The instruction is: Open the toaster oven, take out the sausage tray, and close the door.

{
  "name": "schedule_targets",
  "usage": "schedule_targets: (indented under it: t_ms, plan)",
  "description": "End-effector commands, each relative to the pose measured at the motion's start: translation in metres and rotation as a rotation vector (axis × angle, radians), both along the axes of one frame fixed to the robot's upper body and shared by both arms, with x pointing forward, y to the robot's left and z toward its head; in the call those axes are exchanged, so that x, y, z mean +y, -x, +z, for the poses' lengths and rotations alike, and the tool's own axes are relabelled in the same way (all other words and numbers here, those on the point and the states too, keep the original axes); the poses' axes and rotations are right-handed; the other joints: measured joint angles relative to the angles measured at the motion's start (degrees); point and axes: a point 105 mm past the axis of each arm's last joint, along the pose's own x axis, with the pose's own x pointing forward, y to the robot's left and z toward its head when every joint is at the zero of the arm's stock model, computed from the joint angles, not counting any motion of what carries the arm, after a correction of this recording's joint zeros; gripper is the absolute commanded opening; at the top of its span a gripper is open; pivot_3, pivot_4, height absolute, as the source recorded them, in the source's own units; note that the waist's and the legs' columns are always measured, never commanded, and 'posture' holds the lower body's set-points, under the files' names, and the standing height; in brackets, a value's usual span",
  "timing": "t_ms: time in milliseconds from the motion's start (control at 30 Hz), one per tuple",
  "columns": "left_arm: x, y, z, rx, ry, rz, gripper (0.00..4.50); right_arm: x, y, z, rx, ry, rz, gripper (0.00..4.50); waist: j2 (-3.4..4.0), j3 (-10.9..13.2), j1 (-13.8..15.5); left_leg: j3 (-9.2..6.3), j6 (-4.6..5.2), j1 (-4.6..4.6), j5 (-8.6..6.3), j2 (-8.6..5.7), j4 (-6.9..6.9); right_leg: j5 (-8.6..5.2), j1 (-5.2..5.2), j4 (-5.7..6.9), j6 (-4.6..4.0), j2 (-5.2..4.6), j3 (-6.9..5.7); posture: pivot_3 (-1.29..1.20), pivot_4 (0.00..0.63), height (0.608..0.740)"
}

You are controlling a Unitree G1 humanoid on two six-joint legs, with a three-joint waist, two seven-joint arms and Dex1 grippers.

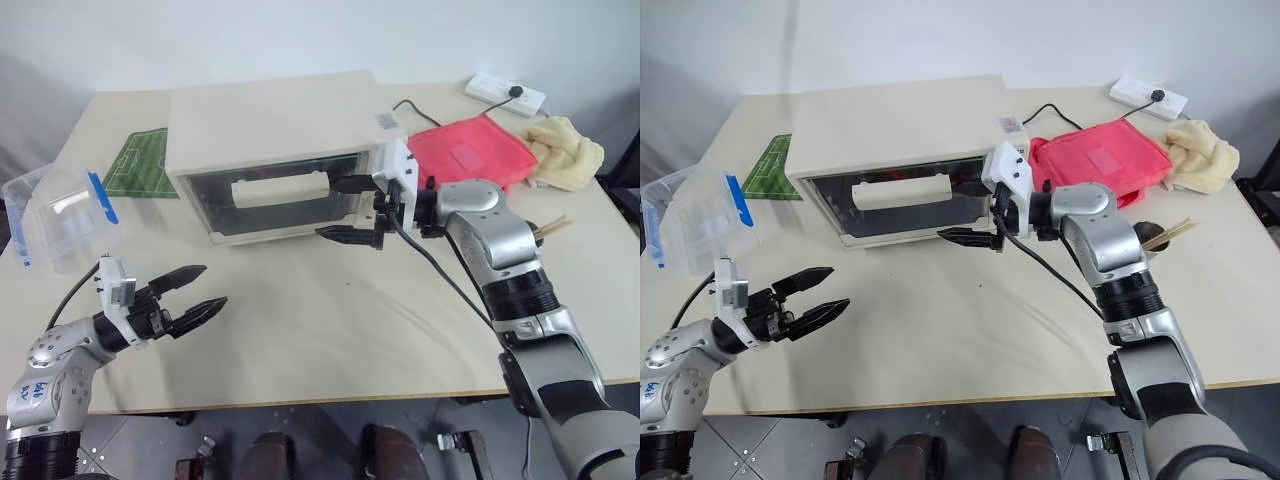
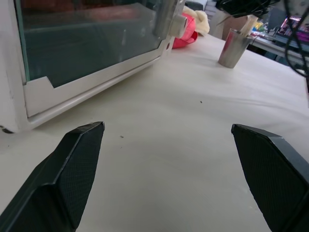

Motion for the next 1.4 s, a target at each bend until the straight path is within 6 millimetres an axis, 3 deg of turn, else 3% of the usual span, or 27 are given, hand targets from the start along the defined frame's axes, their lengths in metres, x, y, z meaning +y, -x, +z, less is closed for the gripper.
schedule_targets:
  t_ms: [33,267,667,833,933,1067,1400]
  plan:
    - [0.000,0.006,0.017,-0.084,0.003,-0.008,4.50,0.010,0.005,0.020,-0.080,-0.019,0.058,4.39,0.00,0.0,-0.3,-0.01,0.00,0.00,0.00,0.00,0.00,0.00,-0.01,0.03,0.00,0.00,0.00,0.00,0.150,0.740]
    - [0.020,0.005,0.051,-0.183,0.038,0.094,4.50,0.020,0.024,0.026,-0.126,0.007,0.157,4.39,0.01,0.0,-1.2,-0.02,-0.02,-0.13,-0.01,0.01,-0.04,0.00,-0.23,0.13,0.00,-0.01,0.00,0.00,0.150,0.740]
    - [0.053,0.021,0.099,-0.262,0.164,0.212,4.50,0.028,0.051,-0.006,-0.094,0.056,0.229,4.39,0.01,0.0,-2.4,0.03,-0.07,-0.10,-0.04,0.05,-0.08,0.00,-0.26,0.14,0.00,0.01,0.03,0.00,0.150,0.740]
    - [0.072,0.016,0.098,-0.201,0.130,0.337,4.50,0.031,0.060,-0.013,-0.072,0.058,0.252,4.39,0.01,0.0,-2.4,0.05,-0.08,-0.08,-0.05,0.06,-0.08,0.00,-0.27,0.15,0.00,0.02,0.06,0.00,0.150,0.740]
    - [0.065,0.023,0.103,-0.217,0.169,0.242,4.50,0.032,0.063,-0.016,-0.067,0.057,0.254,4.39,0.01,0.0,-2.4,0.13,-0.10,-0.04,-0.06,0.06,-0.11,0.00,-0.27,0.14,0.00,0.03,0.13,0.00,0.150,0.740]
    - [0.065,0.026,0.111,-0.254,0.209,0.208,3.60,0.033,0.066,-0.017,-0.059,0.052,0.256,4.45,0.01,0.0,-2.4,0.15,-0.12,-0.03,-0.07,0.08,-0.11,0.00,-0.29,0.14,0.00,0.05,0.17,0.00,0.150,0.740]
    - [0.055,0.008,0.106,-0.198,0.182,0.119,0.53,0.034,0.080,-0.027,-0.037,0.054,0.269,4.45,0.01,0.0,-2.4,0.22,-0.16,0.03,-0.10,0.11,-0.13,0.00,-0.30,0.14,0.00,0.13,0.25,0.00,0.150,0.740]
